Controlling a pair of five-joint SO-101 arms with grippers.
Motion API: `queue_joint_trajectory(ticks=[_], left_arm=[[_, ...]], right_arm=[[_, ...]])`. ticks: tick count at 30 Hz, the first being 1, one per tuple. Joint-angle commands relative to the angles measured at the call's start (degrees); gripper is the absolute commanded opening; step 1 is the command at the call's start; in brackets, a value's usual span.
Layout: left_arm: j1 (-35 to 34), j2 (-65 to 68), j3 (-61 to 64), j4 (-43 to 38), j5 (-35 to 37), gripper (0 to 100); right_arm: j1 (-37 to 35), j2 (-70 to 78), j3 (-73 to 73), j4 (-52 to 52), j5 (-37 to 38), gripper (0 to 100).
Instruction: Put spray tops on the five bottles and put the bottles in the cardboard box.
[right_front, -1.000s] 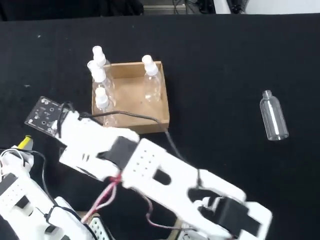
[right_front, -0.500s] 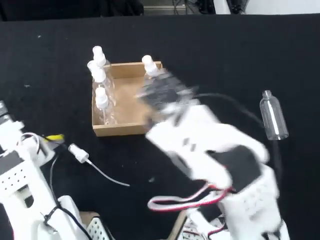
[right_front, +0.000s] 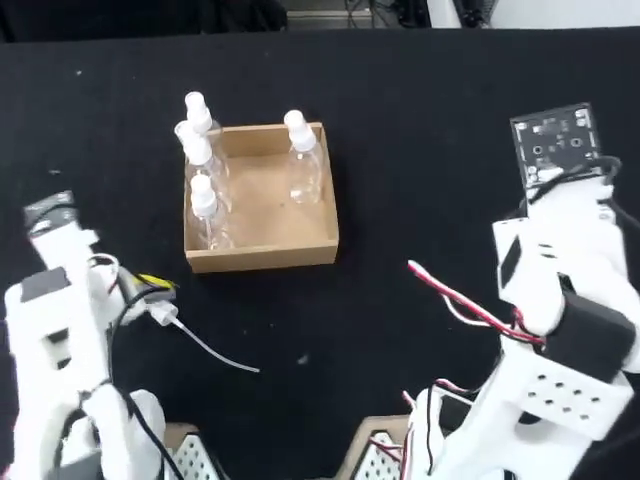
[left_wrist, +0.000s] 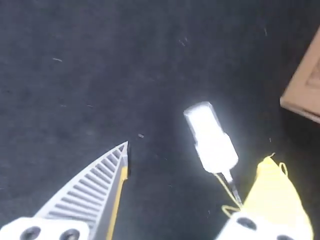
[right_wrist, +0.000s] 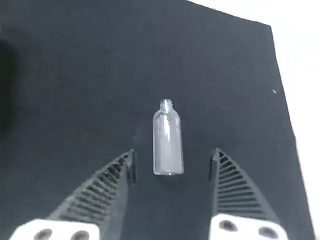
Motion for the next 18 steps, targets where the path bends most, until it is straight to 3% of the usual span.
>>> queue_joint_trajectory(ticks=[1,9,18], left_arm=[[2.0,7.1,-5.1,-0.2,3.5,29],[2.3,18.3,-11.3,-0.4,5.1,29],[2.2,25.7,-10.5,-5.5,4.7,28]], right_arm=[[1.8,7.6,-0.4,-3.0,0.6,20.8],[9.1,16.1,-0.3,-14.2,0.6,20.8],[9.9,27.7,-4.4,-14.8,2.9,20.8]])
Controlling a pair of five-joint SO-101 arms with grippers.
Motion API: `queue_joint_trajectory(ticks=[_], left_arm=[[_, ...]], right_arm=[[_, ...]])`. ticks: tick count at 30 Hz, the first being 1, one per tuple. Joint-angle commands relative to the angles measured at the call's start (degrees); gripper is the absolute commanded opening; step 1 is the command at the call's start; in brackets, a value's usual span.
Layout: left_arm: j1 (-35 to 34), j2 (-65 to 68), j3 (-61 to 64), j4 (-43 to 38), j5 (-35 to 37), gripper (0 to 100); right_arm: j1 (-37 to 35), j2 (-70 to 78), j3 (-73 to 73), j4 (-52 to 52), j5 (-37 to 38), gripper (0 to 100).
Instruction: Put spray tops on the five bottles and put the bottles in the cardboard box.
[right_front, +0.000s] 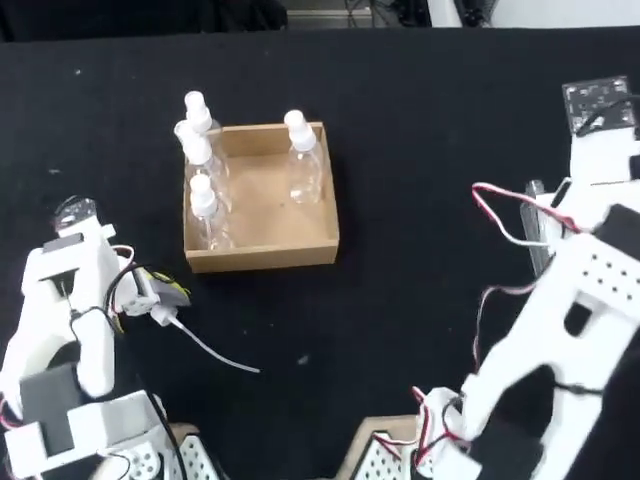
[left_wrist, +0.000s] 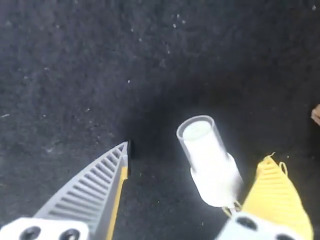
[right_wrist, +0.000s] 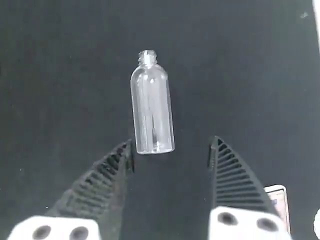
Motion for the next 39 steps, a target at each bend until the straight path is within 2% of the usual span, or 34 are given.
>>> queue_joint_trajectory(ticks=[1,6,11,14,16,20,22,24,30,36,39], left_arm=[[0.5,1.1,-2.4,-1.1,0.0,25],[0.0,1.3,-3.0,-1.4,-0.1,3],[0.0,1.3,-6.2,3.3,-1.1,4],[-3.1,1.3,-12.3,6.4,-4.0,4],[-8.6,1.9,-16.7,4.3,-6.2,4],[-21.1,3.2,-19.4,-7.3,-13.5,5],[-25.2,3.9,-19.5,-10.8,-17.0,5],[-26.9,5.1,-18.9,-10.5,-20.3,8],[-31.3,9.1,-22.0,-2.5,-22.9,25],[-31.2,7.7,-31.1,11.8,-22.9,26],[-29.1,5.7,-32.1,16.8,-27.3,26]], right_arm=[[1.4,1.9,-4.8,-1.7,0.4,20.8],[1.0,5.1,-6.7,-1.7,0.2,20.8],[-1.7,8.3,-6.9,-1.4,-0.4,20.8],[-3.7,9.5,-6.9,-1.5,-5.3,20.9],[-4.0,10.0,-6.9,-1.3,-7.5,20.9],[-6.1,10.1,-5.9,-1.2,-10.5,20.9],[-7.7,9.7,-4.6,-1.2,-10.7,20.9],[-10.4,9.6,-4.0,-1.2,-10.8,20.9],[-15.7,9.6,-1.8,-1.2,-11.0,20.9],[-15.4,9.6,-2.9,-0.2,-12.8,20.9],[-15.6,9.5,-4.6,3.5,-12.7,20.9]])
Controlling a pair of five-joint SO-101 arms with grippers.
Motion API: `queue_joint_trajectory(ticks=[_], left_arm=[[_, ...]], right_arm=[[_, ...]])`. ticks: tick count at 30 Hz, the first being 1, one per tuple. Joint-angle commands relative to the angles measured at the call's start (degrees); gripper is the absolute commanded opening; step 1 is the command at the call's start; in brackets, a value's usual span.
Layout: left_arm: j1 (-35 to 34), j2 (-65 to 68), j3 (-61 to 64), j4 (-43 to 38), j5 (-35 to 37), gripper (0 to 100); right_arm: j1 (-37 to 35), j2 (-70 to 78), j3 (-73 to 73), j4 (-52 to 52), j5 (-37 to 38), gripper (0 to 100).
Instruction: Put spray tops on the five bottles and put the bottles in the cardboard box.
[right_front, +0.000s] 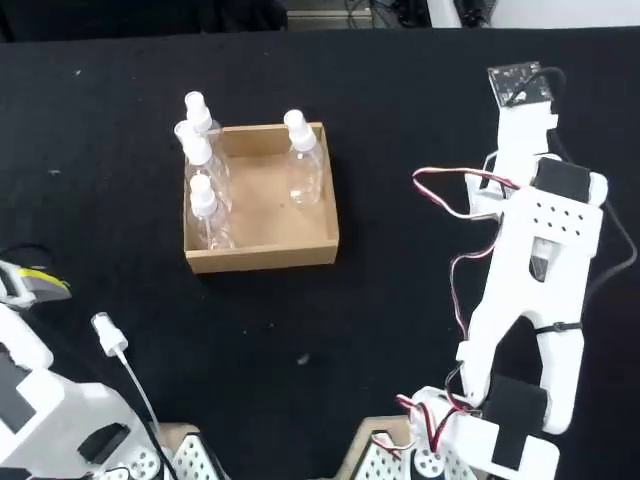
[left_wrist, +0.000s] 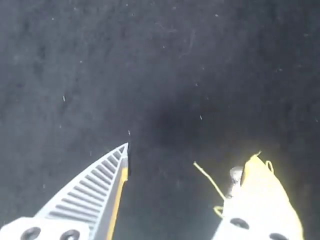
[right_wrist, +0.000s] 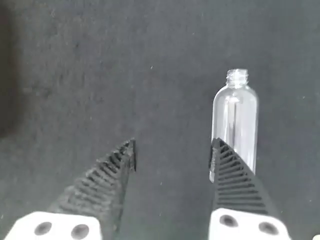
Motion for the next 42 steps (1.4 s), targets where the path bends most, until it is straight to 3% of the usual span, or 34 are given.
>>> queue_joint_trajectory(ticks=[1,6,9,13,18,26,37,42], left_arm=[[2.1,-5.0,-3.4,5.9,-5.7,26],[2.3,-15.1,5.9,4.5,-9.3,26],[2.8,-23.5,15.3,-3.3,-9.1,26],[7.8,-31.1,26.9,-8.2,-1.3,26],[12.8,-32.5,32.6,-11.7,9.6,26],[15.2,-32.6,43.1,-19.6,11.2,26],[15.2,-32.6,45.0,-17.9,9.1,26],[16.6,-33.1,42.3,-9.8,6.1,14]], right_arm=[[-0.7,-0.6,-4.0,3.9,-0.4,20.9],[-0.6,-0.6,-6.2,6.0,-0.7,20.9],[-0.6,-0.6,-6.0,6.1,-0.7,20.9],[-1.0,-0.5,-6.0,6.1,-0.9,20.9],[-1.0,-0.3,-6.0,6.2,-1.0,20.9],[-1.0,-0.5,-4.8,6.2,-0.6,20.6],[-1.0,-0.5,-4.6,6.2,-0.9,20.6],[-1.0,-0.5,-4.5,6.2,-0.9,20.6]])
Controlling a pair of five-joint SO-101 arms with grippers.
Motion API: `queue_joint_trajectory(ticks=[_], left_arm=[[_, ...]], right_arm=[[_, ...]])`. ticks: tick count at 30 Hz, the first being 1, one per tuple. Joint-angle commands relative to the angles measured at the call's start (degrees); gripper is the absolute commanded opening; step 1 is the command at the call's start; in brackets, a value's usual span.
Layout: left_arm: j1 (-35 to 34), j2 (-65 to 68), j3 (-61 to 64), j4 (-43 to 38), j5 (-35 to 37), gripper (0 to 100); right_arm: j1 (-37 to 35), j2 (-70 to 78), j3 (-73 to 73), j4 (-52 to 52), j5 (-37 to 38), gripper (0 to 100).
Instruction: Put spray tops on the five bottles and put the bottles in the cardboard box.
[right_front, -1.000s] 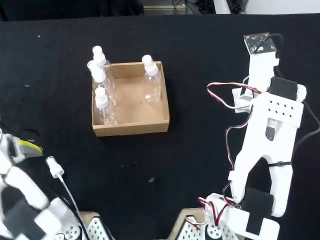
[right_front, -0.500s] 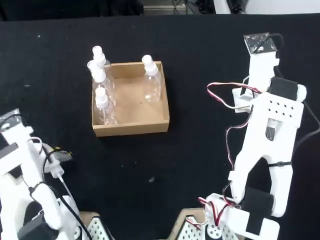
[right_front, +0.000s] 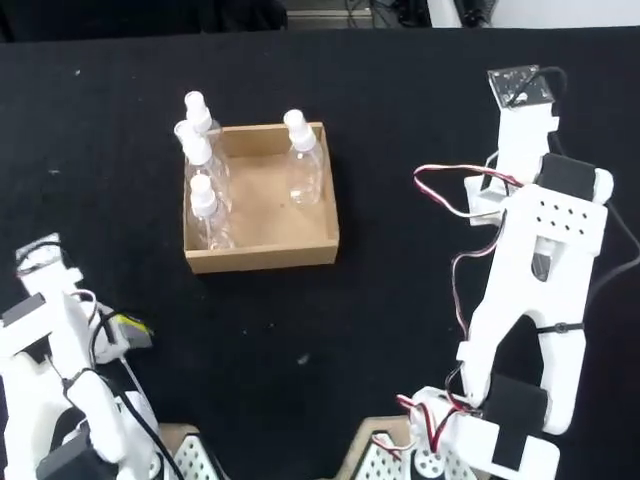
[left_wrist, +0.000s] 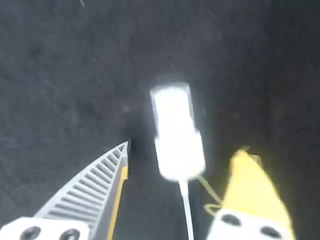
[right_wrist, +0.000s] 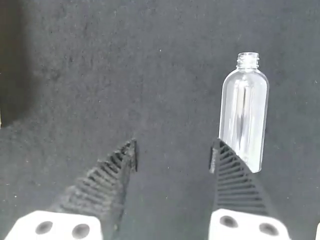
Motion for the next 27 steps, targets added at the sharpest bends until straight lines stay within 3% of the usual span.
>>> queue_joint_trajectory(ticks=[1,6,16,27], left_arm=[[1.7,-1.3,-3.1,1.4,-1.1,12],[1.3,-1.1,-3.0,-4.1,-1.0,12],[3.9,-1.1,-3.0,-4.0,8.6,12],[4.0,-1.1,-3.6,-4.4,9.1,12]], right_arm=[[-1.1,-0.5,-1.7,0.5,-0.4,20.6],[-1.0,-0.5,-1.7,2.6,-0.3,20.8],[-1.0,-0.5,-2.0,3.3,-0.1,20.8],[-0.7,-0.5,-1.7,3.4,0.0,20.8]])
